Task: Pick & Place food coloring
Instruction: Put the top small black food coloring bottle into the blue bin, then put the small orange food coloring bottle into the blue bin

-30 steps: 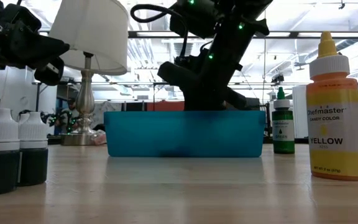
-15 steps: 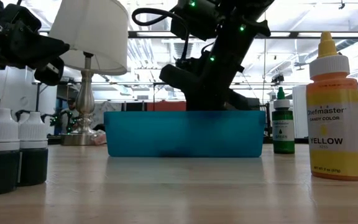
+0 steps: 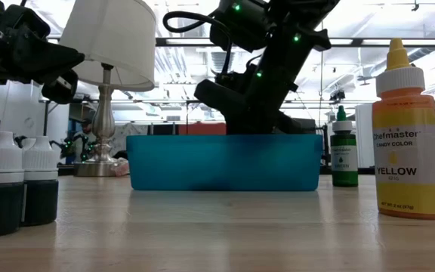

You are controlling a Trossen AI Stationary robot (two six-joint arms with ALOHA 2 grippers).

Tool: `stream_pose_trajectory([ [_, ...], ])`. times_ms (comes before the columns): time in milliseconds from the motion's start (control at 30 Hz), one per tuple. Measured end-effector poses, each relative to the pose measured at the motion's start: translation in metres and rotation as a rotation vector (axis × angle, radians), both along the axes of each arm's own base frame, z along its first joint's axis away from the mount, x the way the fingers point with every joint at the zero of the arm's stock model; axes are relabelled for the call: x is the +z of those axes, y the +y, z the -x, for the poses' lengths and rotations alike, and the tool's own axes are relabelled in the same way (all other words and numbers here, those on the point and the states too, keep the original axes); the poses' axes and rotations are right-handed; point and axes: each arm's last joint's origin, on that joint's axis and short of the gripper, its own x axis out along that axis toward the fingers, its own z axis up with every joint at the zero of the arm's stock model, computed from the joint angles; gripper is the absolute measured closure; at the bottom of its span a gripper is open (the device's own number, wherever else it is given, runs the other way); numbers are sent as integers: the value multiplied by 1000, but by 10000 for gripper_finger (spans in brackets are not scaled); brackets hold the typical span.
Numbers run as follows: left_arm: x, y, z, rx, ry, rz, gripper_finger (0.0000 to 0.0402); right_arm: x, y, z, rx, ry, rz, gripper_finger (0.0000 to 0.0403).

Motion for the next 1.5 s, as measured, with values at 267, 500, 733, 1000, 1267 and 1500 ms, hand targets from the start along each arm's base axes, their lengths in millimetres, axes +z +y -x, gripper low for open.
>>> stream_pose_trajectory([
  [267,0,0,0,0,0,0,402,-2,0,2,-3,5,-1,360],
  [500,0,0,0,0,0,0,402,-2,0,1,-3,3,-1,342],
  [733,0,0,0,0,0,0,402,-1,0,0,7,-5,-6,302],
  [1000,0,0,0,0,0,0,402,-1,0,0,5,-7,-6,286],
  [1267,0,0,0,0,-1,0,402,2,0,-2,30,-7,11,284],
  [1500,0,0,0,0,0,0,402,3,1,-2,41,0,-6,282],
])
